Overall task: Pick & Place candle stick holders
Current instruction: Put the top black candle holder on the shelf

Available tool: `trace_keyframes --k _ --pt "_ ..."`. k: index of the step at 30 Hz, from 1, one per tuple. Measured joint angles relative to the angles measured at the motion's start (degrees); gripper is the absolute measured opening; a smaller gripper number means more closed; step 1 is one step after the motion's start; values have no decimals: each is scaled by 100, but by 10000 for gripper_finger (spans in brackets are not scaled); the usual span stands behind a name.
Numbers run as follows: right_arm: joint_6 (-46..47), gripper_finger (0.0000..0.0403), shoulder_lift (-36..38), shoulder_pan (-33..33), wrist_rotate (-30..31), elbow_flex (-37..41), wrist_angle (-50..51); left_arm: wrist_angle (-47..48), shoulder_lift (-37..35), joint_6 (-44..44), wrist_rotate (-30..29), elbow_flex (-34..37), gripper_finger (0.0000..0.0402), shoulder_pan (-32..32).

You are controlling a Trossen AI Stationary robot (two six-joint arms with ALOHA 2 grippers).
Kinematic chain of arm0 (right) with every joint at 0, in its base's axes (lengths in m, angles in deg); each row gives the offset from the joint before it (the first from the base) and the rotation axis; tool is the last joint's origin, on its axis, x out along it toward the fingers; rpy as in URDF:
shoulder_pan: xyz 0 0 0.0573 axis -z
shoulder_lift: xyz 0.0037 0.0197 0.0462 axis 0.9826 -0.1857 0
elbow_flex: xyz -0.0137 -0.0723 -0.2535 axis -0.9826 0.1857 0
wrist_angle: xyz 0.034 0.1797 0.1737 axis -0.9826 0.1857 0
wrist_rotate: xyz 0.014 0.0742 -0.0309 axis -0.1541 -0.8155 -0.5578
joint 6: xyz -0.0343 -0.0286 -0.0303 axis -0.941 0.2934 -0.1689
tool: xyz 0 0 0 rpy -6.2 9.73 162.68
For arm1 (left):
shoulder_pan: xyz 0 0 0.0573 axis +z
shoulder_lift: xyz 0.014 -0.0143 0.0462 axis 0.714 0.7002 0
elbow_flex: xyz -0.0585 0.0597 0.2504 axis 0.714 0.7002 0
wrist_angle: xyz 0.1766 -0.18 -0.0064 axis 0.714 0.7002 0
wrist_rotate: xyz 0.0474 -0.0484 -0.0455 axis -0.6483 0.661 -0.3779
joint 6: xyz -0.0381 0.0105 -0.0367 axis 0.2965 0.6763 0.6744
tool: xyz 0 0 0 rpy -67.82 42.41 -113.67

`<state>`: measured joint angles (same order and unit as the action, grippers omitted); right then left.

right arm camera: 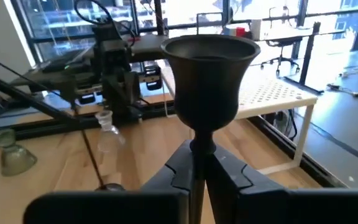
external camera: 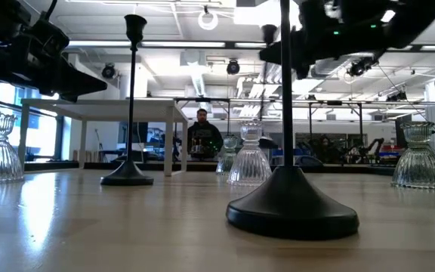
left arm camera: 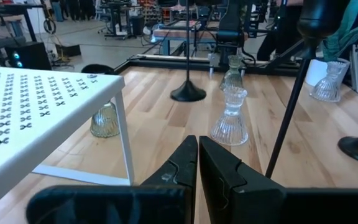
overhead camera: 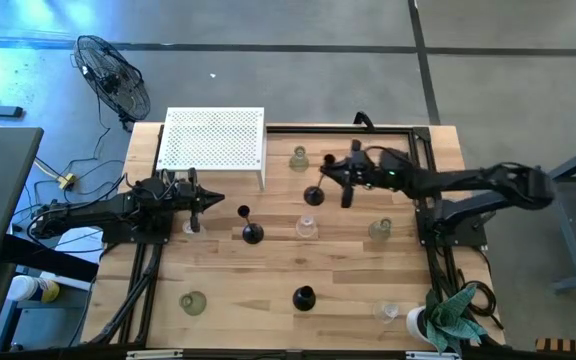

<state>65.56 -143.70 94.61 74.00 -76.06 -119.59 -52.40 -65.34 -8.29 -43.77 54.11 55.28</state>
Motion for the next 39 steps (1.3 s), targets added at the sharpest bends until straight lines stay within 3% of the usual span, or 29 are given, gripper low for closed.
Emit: trace_keyframes --k 10,19,31,34,39 --pt "-270 21 -1909 -423 -332 -1393 -230 3 -2 18 116 0 12 1" --pt "-283 20 -3122 -422 -618 -2591 -244 -6 0 18 105 0 12 -1" --pt "-237 17 -3737 -424 -730 -2982 -234 -56 -2 287 82 0 12 1" --pt "-120 35 -3748 -424 -641 -2982 -213 -55 0 388 33 0 12 1" --pt "-111 99 -3748 -424 -577 -2982 -150 -110 60 605 38 0 12 1"
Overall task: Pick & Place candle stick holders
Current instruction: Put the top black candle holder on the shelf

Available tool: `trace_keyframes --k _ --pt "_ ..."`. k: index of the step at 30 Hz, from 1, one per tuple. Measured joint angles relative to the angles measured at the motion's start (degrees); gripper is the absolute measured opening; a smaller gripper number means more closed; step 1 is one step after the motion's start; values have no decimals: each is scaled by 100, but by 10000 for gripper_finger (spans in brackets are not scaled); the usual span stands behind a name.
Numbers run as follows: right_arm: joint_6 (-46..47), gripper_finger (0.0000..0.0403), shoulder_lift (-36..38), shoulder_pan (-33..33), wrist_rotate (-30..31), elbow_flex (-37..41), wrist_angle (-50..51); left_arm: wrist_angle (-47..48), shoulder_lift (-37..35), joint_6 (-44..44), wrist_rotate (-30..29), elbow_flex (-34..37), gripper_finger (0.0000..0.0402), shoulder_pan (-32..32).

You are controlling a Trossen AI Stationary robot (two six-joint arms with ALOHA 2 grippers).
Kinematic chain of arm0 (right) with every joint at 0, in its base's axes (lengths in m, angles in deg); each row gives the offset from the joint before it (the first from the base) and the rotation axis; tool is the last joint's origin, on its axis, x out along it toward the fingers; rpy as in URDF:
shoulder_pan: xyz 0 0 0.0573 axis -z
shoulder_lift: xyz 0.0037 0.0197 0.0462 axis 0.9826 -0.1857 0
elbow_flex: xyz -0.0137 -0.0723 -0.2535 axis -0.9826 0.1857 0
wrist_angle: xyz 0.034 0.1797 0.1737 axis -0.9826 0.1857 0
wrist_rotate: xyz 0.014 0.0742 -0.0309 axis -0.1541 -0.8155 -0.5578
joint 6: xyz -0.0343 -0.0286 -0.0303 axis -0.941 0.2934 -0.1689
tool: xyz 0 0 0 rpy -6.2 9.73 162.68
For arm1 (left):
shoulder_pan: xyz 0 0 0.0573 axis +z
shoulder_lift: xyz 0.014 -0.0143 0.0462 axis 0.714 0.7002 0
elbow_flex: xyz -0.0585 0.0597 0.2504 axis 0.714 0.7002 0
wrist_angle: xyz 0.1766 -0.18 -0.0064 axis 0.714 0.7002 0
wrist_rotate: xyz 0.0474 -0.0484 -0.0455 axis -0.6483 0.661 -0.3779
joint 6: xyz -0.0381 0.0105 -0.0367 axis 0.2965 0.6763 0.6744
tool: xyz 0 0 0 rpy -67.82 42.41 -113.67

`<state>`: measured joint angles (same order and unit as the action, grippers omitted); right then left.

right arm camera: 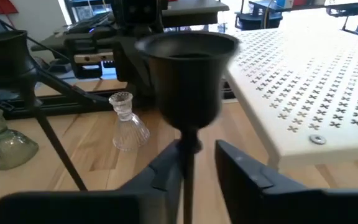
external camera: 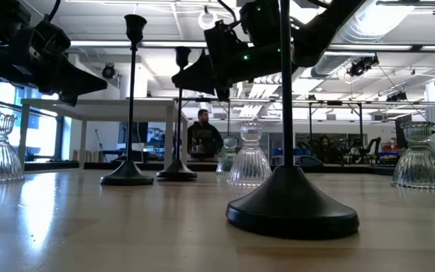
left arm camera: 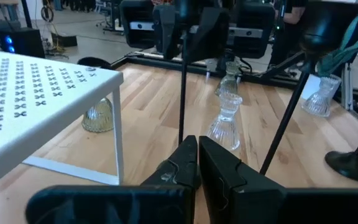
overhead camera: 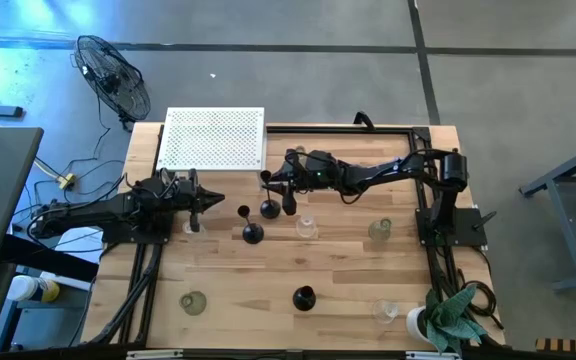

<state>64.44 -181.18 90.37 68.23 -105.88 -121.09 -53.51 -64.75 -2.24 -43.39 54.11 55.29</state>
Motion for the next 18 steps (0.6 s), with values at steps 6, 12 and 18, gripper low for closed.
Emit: trace_keyframes --k 6,12,18 --pt "-24 182 336 2 86 7 217 -901 464 204 68 2 12 -2" --pt "-168 219 952 2 86 4 773 -1815 1475 566 34 2 3 0" --pt "-214 173 766 -3 162 3 755 -2863 2500 589 112 2 1 0"
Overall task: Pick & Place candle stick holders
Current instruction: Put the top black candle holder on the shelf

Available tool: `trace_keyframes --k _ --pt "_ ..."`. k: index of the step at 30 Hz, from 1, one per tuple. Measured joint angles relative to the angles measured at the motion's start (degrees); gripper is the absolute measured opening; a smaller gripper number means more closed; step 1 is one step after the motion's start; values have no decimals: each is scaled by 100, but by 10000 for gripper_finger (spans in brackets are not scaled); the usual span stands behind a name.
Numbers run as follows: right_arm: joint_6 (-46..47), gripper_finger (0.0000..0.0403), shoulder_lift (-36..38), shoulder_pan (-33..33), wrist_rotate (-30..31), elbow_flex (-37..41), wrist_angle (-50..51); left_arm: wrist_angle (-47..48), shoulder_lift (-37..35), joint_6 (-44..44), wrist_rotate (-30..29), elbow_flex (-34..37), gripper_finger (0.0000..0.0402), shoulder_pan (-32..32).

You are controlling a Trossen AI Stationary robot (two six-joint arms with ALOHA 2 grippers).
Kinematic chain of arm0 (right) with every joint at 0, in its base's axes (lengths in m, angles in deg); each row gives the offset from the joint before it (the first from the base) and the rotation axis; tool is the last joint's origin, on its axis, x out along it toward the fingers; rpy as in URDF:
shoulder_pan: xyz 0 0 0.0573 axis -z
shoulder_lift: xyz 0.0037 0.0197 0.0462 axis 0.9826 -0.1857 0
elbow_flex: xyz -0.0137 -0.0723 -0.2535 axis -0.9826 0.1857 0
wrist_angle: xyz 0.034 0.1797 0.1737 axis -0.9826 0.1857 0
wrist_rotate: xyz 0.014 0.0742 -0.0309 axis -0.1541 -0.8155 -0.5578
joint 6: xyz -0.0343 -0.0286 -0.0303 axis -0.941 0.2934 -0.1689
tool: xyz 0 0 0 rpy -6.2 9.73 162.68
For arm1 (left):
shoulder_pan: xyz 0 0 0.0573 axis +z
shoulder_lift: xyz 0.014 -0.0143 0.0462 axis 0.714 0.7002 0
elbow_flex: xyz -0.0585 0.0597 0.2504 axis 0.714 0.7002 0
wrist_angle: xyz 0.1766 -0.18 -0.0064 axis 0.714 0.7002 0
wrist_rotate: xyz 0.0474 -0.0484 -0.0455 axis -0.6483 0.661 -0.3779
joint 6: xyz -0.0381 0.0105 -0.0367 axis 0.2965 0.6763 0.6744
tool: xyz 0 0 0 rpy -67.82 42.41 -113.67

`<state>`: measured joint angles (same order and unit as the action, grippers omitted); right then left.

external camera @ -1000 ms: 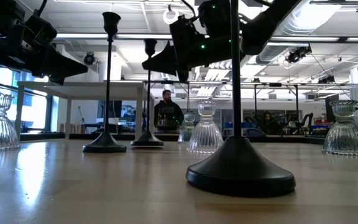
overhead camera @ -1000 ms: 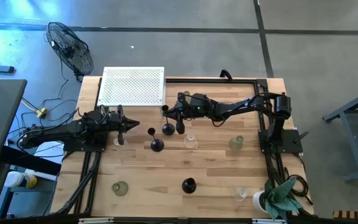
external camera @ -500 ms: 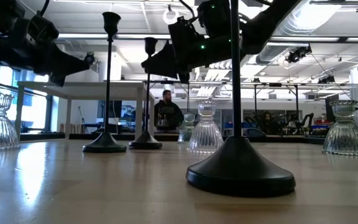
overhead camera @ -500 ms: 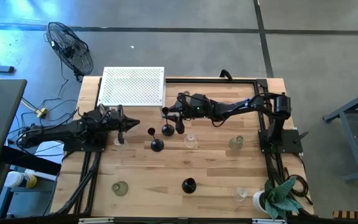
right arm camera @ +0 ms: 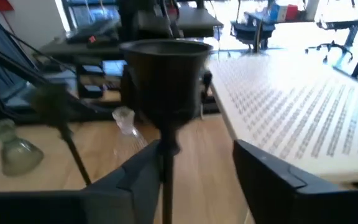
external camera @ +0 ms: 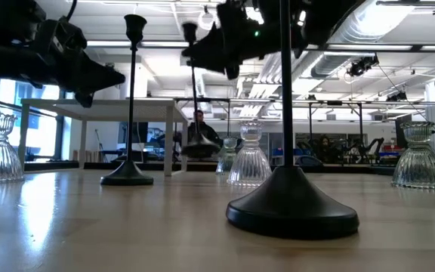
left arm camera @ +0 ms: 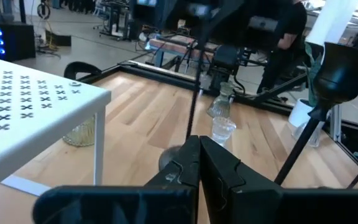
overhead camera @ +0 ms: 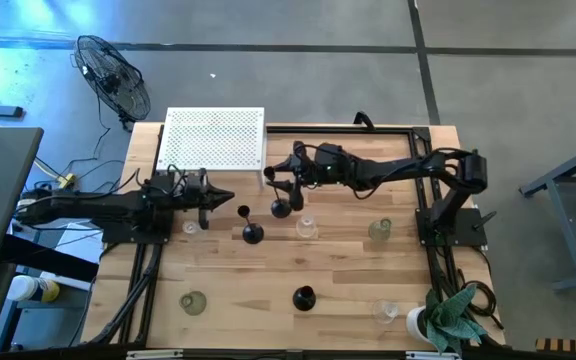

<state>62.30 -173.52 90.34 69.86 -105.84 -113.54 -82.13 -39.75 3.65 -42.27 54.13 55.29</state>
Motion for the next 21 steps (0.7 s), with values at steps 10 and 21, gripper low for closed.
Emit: trace_keyframes --k 10,21 --pt "-91 12 -608 -149 161 10 -651 -423 588 -13 11 0 1 0" --pt "312 41 -608 -150 179 202 -707 -423 586 -13 122 0 1 0"
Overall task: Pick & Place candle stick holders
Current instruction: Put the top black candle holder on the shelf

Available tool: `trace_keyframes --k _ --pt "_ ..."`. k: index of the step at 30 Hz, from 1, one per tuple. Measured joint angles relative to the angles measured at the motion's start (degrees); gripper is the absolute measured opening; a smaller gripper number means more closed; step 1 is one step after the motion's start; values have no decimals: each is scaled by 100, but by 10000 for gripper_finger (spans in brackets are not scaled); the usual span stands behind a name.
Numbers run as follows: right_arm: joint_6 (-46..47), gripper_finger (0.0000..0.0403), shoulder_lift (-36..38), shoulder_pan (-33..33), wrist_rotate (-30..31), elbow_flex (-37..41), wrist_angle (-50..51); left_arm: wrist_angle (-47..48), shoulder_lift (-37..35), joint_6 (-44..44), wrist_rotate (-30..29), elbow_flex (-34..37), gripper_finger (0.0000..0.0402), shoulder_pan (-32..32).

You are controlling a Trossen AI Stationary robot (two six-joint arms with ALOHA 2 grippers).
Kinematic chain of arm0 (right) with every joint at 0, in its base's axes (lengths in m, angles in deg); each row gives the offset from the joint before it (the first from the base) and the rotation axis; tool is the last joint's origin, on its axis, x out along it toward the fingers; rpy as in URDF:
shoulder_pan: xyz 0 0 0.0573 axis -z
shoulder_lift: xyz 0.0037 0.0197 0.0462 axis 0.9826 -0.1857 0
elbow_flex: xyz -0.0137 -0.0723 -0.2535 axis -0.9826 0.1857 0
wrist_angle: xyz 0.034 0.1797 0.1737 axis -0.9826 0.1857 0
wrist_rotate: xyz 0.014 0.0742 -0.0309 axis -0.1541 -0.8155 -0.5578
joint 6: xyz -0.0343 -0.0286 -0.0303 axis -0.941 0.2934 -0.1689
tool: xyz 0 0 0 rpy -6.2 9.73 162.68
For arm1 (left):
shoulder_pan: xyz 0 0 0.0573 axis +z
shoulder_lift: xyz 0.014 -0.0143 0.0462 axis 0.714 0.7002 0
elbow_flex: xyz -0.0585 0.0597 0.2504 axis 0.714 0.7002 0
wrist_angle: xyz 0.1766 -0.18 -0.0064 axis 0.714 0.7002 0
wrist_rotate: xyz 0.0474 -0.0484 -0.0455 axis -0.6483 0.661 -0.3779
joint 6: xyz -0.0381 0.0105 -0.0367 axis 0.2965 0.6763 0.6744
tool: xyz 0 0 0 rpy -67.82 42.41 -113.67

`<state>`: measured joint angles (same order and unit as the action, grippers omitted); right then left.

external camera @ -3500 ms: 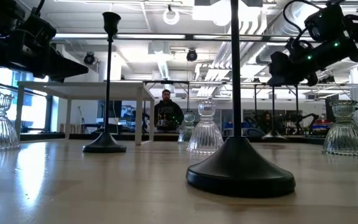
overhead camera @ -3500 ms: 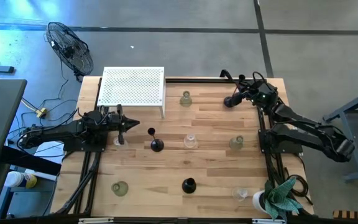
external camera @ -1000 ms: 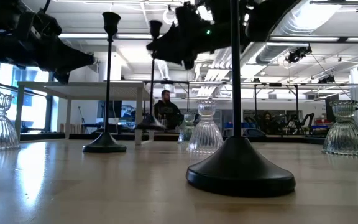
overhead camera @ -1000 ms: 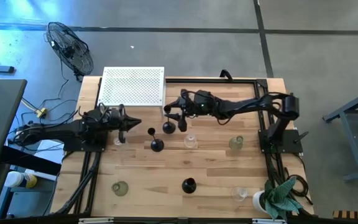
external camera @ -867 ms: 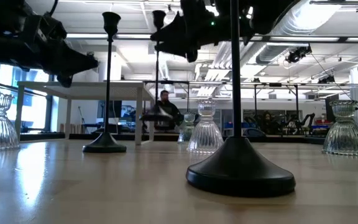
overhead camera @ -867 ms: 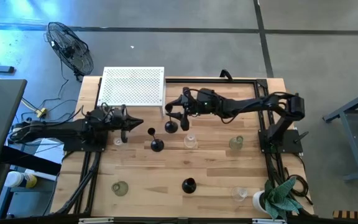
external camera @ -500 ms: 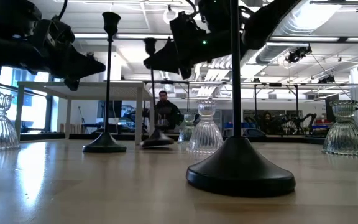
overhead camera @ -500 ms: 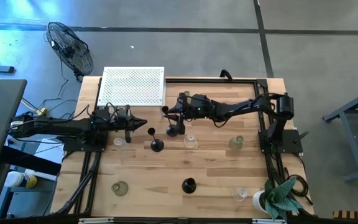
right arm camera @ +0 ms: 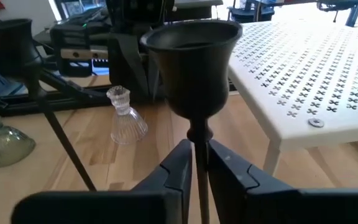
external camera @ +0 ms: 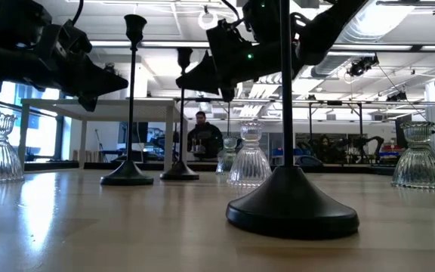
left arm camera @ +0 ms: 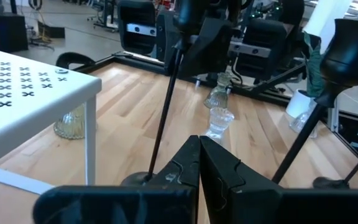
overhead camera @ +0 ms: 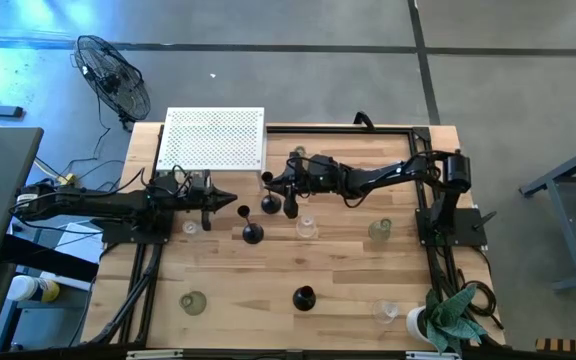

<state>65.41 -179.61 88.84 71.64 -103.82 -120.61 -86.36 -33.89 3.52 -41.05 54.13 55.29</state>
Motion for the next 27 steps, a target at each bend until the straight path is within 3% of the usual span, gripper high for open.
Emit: trace_keyframes --k 4,13,17,22,24,27 --pt "2 63 24 6 17 -2 49 -41 0 -6 -3 0 1 0" --pt "-67 212 650 31 363 -4 589 152 0 -147 -22 -168 1 0" --pt "-253 249 1142 20 348 -4 1241 321 0 -284 -22 -455 1 0" --pt "-567 224 1899 -101 852 35 2517 399 99 -328 -24 -735 1 0" --pt "-698 185 2152 -206 1205 321 2459 435 262 -286 -34 -797 1 0" --pt "-693 108 2525 -283 1174 1033 1957 391 663 -286 -168 -906 5 0"
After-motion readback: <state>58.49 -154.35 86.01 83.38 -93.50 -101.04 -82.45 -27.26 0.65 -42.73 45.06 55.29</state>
